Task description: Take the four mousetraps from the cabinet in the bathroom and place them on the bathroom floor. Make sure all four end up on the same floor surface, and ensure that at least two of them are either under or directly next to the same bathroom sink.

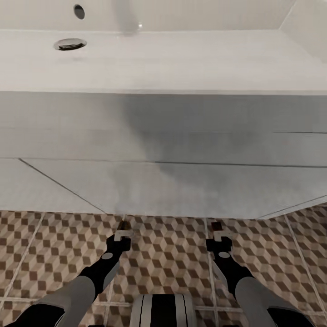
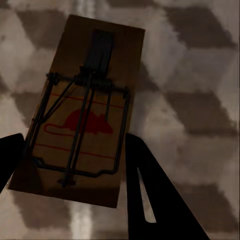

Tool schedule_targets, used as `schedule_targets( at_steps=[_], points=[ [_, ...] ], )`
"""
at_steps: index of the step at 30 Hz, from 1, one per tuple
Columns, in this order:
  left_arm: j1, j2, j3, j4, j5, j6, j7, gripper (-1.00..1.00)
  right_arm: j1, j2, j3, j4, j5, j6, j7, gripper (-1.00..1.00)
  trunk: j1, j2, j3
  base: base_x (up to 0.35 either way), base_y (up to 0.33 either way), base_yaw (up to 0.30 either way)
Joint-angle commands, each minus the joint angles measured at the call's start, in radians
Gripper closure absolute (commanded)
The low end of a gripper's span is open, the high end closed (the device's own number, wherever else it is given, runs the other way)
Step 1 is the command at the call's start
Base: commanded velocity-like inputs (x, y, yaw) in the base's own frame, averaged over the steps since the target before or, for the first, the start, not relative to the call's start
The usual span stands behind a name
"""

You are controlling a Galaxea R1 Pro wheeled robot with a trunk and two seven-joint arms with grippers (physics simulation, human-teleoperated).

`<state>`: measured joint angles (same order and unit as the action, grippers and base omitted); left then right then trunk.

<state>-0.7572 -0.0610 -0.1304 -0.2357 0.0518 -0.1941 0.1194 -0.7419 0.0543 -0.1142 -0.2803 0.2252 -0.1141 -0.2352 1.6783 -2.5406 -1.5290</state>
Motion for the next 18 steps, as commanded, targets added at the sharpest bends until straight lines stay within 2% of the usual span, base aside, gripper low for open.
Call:
schedule_targets(
  at_steps=[1, 7, 18],
  points=[
    [-0.001, 0.000, -0.009, 0.001, 0.004, -0.004, 0.006, 1.00, -0.001, 0.001, -0.009, 0.001, 0.008, -0.004, 0.001, 1.00, 0.000, 0.000, -0.001, 0.324, 0.000, 0.000],
    [-0.001, 0.001, -0.009, 0.001, 0.003, -0.005, 0.006, 1.00, -0.001, 0.001, -0.009, 0.001, 0.008, -0.004, 0.001, 1.00, 0.000, 0.000, -0.001, 0.250, 0.000, 0.000],
    [-0.001, 0.000, -0.009, 0.001, 0.003, -0.005, 0.006, 1.00, -0.001, 0.001, -0.008, 0.001, 0.008, -0.004, 0.001, 1.00, 0.000, 0.000, -0.001, 0.034, 0.000, 0.000]
  ],
)
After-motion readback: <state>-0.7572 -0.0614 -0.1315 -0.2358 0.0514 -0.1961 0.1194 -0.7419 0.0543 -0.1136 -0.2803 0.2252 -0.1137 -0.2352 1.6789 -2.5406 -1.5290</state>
